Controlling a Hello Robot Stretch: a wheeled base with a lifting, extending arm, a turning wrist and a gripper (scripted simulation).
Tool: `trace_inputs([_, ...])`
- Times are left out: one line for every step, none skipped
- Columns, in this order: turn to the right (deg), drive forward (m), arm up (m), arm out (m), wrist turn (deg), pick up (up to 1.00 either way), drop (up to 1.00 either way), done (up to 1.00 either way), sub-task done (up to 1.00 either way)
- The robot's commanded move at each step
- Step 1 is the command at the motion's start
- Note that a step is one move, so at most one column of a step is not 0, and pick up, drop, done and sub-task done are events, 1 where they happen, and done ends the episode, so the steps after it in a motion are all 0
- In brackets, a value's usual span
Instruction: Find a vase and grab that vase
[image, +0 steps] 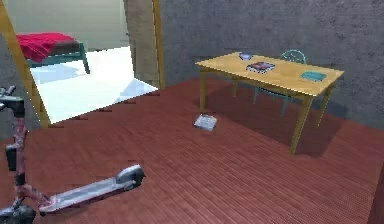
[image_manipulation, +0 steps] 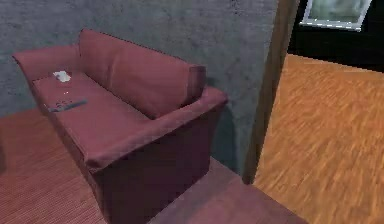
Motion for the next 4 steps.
trace_inputs([0.0,1.00,0.00,0.00,0.0,0.00,0.00,0.00,0.00])
trace_inputs([0.0,0.45,0.00,0.00,0.0,0.00,0.00,0.00,0.00])
trace_inputs([-33.0,0.00,0.00,0.00,0.0,0.00,0.00,0.00,0.00])
trace_inputs([0.0,1.00,0.00,0.00,0.0,0.00,0.00,0.00,0.00])
